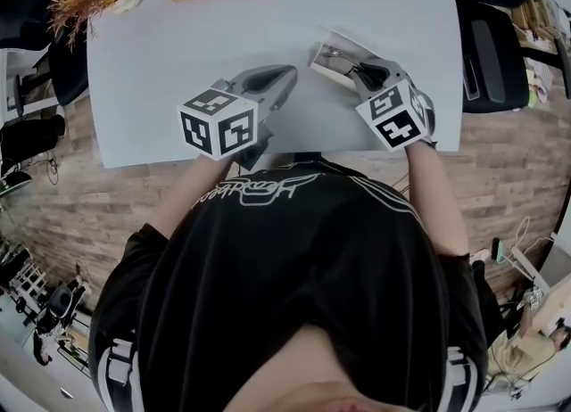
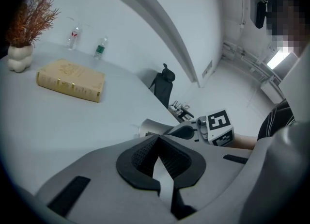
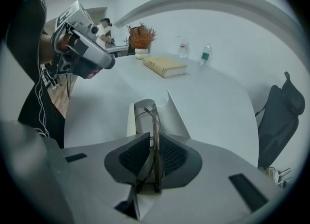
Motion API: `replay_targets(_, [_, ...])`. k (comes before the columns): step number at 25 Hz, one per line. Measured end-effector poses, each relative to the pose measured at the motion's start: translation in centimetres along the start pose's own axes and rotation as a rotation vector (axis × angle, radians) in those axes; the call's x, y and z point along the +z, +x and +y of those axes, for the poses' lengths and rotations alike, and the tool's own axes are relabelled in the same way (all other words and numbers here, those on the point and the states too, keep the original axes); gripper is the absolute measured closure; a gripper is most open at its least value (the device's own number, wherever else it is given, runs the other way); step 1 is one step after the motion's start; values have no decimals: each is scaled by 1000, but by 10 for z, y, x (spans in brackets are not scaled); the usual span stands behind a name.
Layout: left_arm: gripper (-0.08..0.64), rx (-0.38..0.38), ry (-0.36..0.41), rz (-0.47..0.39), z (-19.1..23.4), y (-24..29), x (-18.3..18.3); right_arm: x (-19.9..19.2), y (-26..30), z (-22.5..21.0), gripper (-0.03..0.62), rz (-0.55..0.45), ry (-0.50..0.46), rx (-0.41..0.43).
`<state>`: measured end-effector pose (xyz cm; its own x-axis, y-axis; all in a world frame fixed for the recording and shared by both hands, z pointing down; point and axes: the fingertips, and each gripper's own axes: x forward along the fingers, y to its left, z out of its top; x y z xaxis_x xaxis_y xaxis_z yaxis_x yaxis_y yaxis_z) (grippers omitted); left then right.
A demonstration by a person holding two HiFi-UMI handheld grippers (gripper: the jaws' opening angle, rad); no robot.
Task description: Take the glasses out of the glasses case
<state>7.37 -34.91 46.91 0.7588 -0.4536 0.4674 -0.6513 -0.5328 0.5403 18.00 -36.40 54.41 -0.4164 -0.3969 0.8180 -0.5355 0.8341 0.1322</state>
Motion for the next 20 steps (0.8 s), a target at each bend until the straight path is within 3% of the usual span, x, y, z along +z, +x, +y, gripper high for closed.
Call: replay_targets(20, [552,11,-43,-3,5,1,-12,-3,3,0,568,45,-60,-7])
